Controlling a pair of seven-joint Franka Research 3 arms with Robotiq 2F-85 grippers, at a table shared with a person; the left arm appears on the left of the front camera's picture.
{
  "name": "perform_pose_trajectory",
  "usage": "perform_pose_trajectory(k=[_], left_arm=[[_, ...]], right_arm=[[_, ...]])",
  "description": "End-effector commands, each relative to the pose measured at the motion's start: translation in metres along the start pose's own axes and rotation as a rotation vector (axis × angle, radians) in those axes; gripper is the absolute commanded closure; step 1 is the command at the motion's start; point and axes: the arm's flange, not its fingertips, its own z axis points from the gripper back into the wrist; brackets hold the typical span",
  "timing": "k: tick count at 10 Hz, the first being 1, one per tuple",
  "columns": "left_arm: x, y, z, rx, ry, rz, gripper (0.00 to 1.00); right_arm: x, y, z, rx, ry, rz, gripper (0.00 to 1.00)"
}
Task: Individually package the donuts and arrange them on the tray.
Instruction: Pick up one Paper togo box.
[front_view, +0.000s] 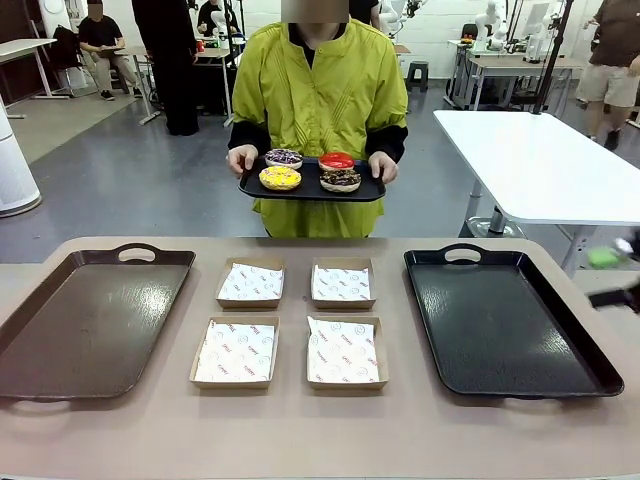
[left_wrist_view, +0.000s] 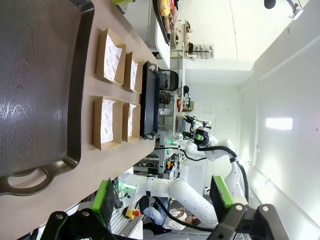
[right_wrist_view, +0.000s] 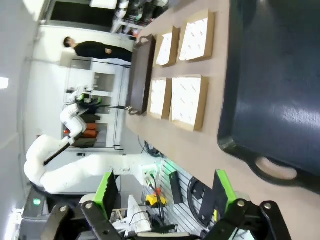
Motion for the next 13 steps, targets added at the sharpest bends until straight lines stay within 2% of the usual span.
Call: perform_pose_trajectory(k=[1,3,5,8,10,11,13], left_arm=[[0.0,0.0,0.002,-0.01,-0.006,0.003,0.0],[0.0,0.0,0.002,-0.01,-0.006,0.003,0.0],[0.0,0.0,0.002,-0.01,-0.006,0.003,0.0],[0.0,0.0,0.002,-0.01,-0.006,0.003,0.0],[0.0,0.0,0.002,-0.01,-0.006,0.003,0.0],[0.0,0.0,0.002,-0.01,-0.006,0.003,0.0],[0.0,0.0,0.002,-0.01,-0.006,0.003,0.0]], right_arm=[[0.032,0.051,-0.057,-0.152,0.043,-0.054,0.0],[0.041,0.093,-0.118,-0.325,0.053,-0.026,0.0],[0.027,0.13,-0.182,-0.545,0.065,0.062,0.0],[0.003,0.147,-0.245,-0.813,0.104,0.101,0.0],[-0.002,0.142,-0.258,-0.881,0.138,0.116,0.0],[-0.009,0.144,-0.25,-0.801,0.105,0.138,0.0],[-0.009,0.144,-0.25,-0.801,0.105,0.138,0.0]])
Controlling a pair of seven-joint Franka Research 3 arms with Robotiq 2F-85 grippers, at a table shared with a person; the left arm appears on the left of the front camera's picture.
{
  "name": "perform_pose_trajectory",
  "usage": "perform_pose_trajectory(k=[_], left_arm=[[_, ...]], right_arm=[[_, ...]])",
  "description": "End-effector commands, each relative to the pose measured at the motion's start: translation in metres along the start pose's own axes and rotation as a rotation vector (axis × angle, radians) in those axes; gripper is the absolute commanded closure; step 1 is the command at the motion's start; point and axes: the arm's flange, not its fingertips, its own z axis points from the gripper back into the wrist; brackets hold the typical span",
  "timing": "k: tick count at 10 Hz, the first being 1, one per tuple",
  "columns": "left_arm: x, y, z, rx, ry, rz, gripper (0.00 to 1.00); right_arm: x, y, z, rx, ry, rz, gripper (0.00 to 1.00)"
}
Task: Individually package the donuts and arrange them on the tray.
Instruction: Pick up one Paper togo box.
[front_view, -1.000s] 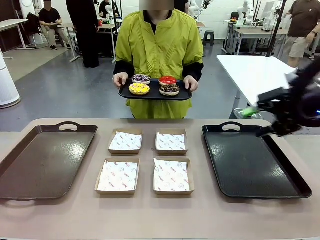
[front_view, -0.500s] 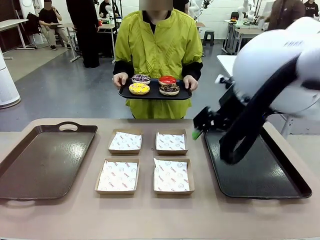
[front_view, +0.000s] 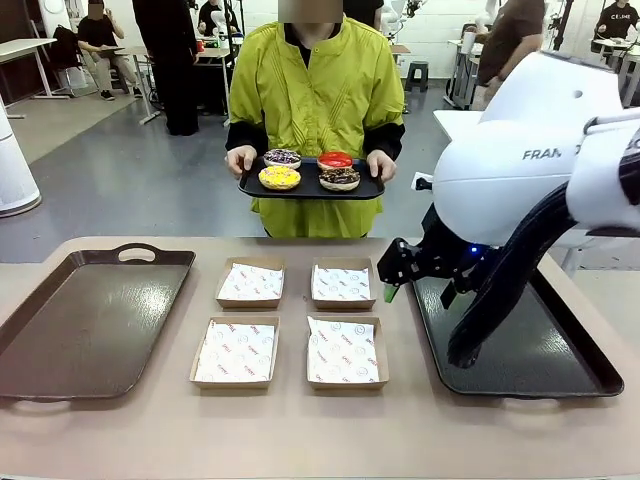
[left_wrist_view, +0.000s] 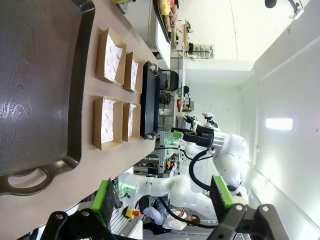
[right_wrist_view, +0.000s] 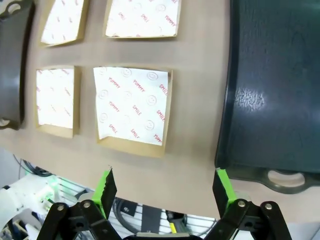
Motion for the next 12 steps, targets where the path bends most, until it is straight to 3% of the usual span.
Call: perform_pose_trajectory(k=[1,4,7,12], left_arm=[[-0.001,-0.001,0.002,-0.011,-0.006,0.001,0.0],[-0.001,-0.001,0.002,-0.011,-0.006,0.001,0.0],[-0.001,-0.001,0.002,-0.011,-0.006,0.001,0.0],[-0.001,-0.001,0.002,-0.011,-0.006,0.001,0.0]], right_arm=[[-0.002,0.0,0.001,0.015,-0.02,-0.006,0.0],[0.0,0.0,0.004,0.02,-0.003,0.001,0.0],[0.011,0.017,-0.049,-0.107,-0.003,-0.022,0.0],[0.013,0.019,-0.123,-0.175,0.008,-0.039,0.0]])
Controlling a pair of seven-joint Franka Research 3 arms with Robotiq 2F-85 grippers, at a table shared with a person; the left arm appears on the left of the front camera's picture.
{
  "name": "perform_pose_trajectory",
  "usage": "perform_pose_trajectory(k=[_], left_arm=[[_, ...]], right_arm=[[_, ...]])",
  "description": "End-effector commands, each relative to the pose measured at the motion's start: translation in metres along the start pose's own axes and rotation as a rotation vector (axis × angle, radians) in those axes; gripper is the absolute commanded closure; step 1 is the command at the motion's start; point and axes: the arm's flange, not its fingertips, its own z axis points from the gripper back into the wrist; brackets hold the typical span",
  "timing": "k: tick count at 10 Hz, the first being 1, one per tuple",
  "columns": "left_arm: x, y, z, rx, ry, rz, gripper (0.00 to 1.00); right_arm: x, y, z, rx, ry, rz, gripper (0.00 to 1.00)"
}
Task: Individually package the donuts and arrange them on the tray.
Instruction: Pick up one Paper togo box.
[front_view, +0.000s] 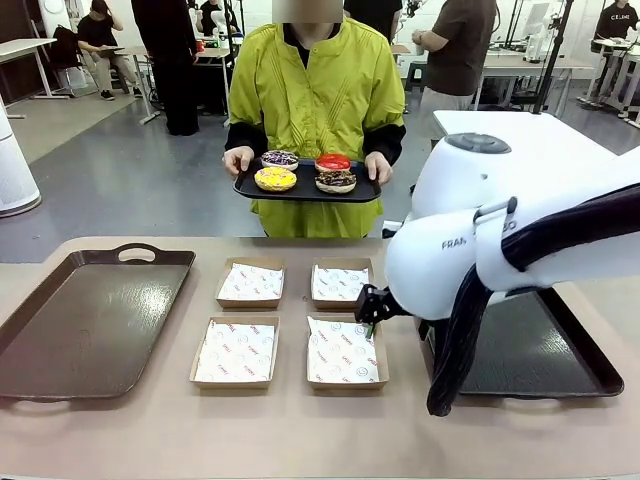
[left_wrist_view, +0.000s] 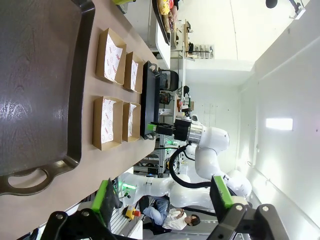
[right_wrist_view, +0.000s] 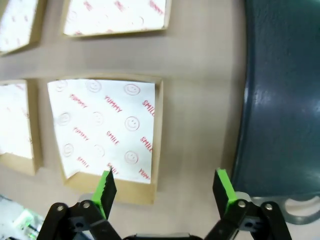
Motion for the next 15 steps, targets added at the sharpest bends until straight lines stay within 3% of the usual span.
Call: perform_pose_trajectory(k=[1,4,5,6,7,8,9,15], left_arm=[[-0.001,-0.001,0.002,-0.011,-0.006,0.001,0.0],[-0.001,-0.001,0.002,-0.011,-0.006,0.001,0.0],[-0.001,-0.001,0.002,-0.011,-0.006,0.001,0.0],[-0.001,-0.001,0.002,-0.011,-0.006,0.001,0.0],[-0.001,-0.001,0.002,-0.011,-0.006,0.001,0.0],[-0.001,-0.001,0.002,-0.011,-0.006,0.001,0.0],[-0.001,-0.001,0.002,-0.011,-0.006,0.001,0.0],[-0.001,-0.001,0.002,-0.011,-0.006,0.001,0.0]], right_arm=[[0.006,0.011,-0.023,-0.057,-0.018,-0.022,0.0],[0.007,0.018,-0.039,-0.076,0.0,-0.023,0.0],[0.007,0.019,-0.041,-0.069,0.005,-0.023,0.35],[0.008,0.02,-0.041,-0.066,0.007,-0.037,0.59],[0.009,0.02,-0.041,-0.063,0.005,-0.045,0.94],[0.01,0.019,-0.042,-0.061,0.007,-0.054,0.64],[0.011,0.018,-0.044,-0.063,0.011,-0.063,1.0],[0.012,0.017,-0.044,-0.07,0.015,-0.119,1.0]])
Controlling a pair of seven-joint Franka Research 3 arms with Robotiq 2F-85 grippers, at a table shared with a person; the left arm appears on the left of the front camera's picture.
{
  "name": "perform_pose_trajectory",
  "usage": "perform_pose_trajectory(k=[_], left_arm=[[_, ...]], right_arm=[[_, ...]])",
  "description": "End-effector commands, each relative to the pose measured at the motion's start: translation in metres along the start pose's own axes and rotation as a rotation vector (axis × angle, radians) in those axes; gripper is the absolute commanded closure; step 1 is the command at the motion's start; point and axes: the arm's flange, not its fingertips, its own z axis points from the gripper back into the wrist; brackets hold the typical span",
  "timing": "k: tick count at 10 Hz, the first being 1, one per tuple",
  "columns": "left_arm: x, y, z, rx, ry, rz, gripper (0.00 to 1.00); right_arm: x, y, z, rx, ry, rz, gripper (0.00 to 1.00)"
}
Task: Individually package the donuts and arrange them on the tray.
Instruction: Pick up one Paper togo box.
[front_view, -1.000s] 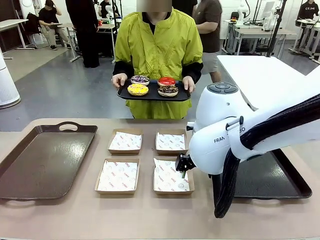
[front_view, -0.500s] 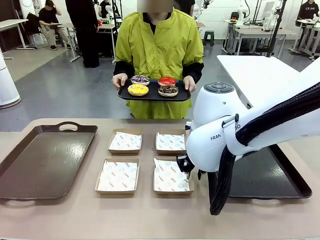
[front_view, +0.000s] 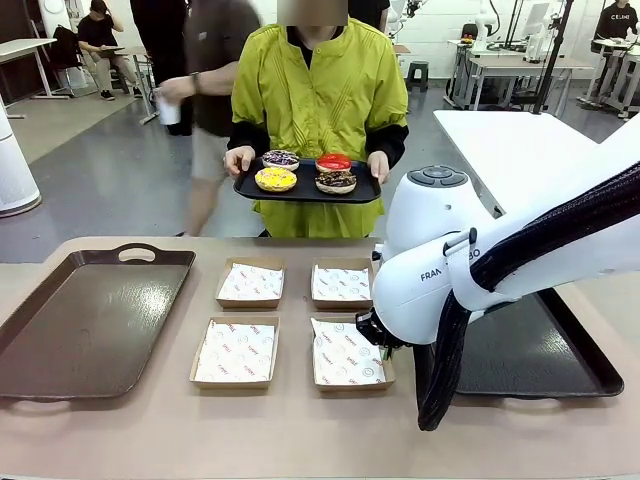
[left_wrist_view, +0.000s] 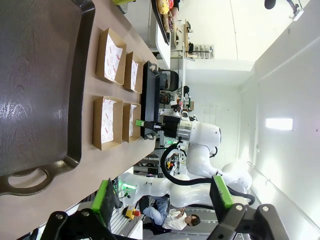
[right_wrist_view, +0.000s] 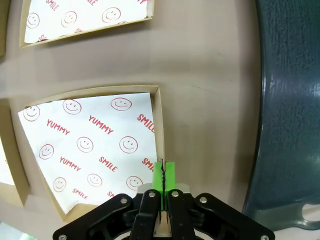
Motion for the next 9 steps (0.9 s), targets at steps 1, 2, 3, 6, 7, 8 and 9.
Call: perform_pose_trajectory(k=[1,2,3,6,7,8,9], left_arm=[[-0.001,-0.001,0.002,-0.011,-0.006,0.001,0.0],[-0.001,-0.001,0.002,-0.011,-0.006,0.001,0.0],[-0.001,-0.001,0.002,-0.011,-0.006,0.001,0.0],[-0.001,-0.001,0.002,-0.011,-0.006,0.001,0.0],[-0.001,-0.001,0.002,-0.011,-0.006,0.001,0.0],[-0.001,-0.001,0.002,-0.011,-0.006,0.001,0.0],[-0.001,-0.001,0.002,-0.011,-0.006,0.001,0.0]], right_arm=[[0.005,0.008,-0.002,-0.019,-0.024,-0.054,1.0],[0.004,0.008,0.003,-0.027,-0.04,-0.072,1.0],[0.0,0.01,0.022,-0.022,0.008,-0.07,1.0],[0.007,0.021,0.146,0.017,0.004,0.061,1.0],[0.014,0.026,0.176,0.023,-0.012,0.08,1.0],[0.027,0.03,0.2,0.028,-0.028,0.074,1.0],[0.047,0.034,0.22,0.026,-0.039,0.054,1.0]])
